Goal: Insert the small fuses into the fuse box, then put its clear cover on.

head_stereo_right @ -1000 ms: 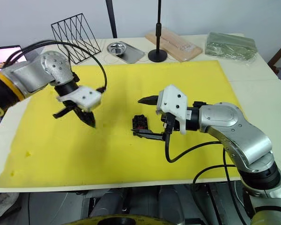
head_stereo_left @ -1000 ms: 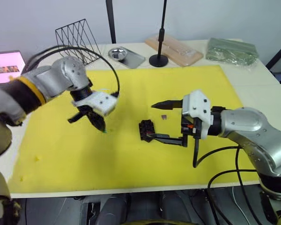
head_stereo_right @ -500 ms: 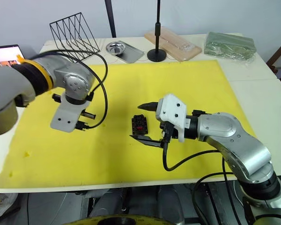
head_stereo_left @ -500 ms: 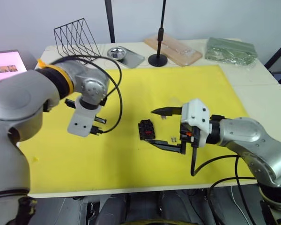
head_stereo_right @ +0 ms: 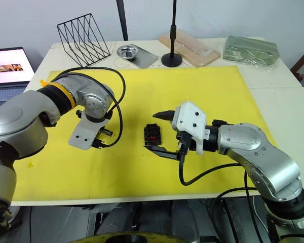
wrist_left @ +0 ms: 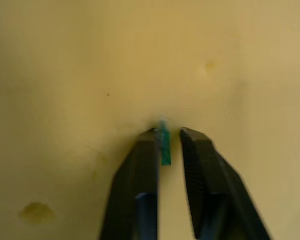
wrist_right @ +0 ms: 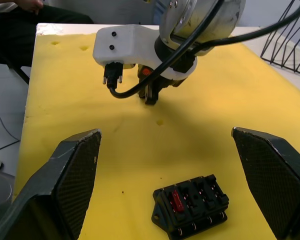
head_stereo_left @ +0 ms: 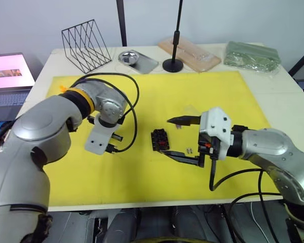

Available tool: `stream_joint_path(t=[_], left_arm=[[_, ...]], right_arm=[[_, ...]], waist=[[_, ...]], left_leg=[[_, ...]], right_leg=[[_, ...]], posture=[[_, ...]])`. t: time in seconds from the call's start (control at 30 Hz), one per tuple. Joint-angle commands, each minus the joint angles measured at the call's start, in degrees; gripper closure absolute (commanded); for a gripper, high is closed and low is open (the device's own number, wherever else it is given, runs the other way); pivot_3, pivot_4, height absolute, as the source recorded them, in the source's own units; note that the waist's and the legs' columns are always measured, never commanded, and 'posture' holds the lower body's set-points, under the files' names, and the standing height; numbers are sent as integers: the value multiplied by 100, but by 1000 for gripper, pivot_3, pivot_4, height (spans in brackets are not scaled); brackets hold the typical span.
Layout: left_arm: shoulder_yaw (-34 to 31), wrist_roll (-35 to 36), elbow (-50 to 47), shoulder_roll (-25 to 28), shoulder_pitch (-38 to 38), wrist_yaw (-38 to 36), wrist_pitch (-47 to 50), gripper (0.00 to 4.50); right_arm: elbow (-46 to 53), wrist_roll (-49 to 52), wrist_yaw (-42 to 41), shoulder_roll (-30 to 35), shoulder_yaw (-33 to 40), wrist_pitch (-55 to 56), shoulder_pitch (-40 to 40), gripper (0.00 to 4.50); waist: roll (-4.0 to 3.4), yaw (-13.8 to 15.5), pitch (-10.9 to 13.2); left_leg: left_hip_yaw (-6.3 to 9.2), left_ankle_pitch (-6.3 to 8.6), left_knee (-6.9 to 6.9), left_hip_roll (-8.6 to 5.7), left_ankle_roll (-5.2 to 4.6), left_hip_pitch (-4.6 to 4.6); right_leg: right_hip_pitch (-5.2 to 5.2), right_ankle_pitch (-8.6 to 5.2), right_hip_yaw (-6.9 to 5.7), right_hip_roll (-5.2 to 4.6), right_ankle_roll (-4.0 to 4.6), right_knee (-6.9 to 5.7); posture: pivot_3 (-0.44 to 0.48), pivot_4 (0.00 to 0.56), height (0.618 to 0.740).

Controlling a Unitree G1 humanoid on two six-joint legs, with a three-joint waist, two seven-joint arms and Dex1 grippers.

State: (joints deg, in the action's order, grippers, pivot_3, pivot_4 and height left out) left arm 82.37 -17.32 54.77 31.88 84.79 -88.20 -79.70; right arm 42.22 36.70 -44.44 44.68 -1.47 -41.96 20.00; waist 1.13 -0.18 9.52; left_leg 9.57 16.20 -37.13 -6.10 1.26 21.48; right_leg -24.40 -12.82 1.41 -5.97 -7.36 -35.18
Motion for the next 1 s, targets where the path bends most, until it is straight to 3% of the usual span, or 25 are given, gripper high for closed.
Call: stream_joint_path(t=[0.03, 0.27, 0.63, 1.0], left_arm=[[-427, -375, 367, -177, 28, 320, -137, 2477], [-989, -916, 818, -413, 200, 858, -513, 25], [-1701, -1830, 1546, -715, 567, 1868, -410, 25], [-2027, -3062, 1828, -754, 935, 3799, 331, 25]], right_arm=[[29, 26, -65, 57, 163, 148, 29, 0], [-94, 27, -168, 91, 155, 172, 139, 0], [-294, 72, -362, 159, 133, 170, 406, 0], [-542, 11, -628, 238, 85, 218, 563, 0]], waist=[[0, 21, 0], [-1, 173, 0], [3, 250, 2], [6, 99, 4]], left_leg=[[0, 0, 0, 0, 0, 0], [-3, -1, -11, -4, 1, -2], [-3, -1, -13, -5, 1, 0], [-6, -1, -3, -6, 0, 1]], right_leg=[[0, 0, 0, 0, 0, 0], [15, 4, -9, -2, -6, 0], [16, 5, -12, -1, -9, 4], [8, 5, -11, 4, -9, 4]], posture=[[0, 150, 740], [0, 150, 740], [0, 150, 740], [0, 150, 740]])
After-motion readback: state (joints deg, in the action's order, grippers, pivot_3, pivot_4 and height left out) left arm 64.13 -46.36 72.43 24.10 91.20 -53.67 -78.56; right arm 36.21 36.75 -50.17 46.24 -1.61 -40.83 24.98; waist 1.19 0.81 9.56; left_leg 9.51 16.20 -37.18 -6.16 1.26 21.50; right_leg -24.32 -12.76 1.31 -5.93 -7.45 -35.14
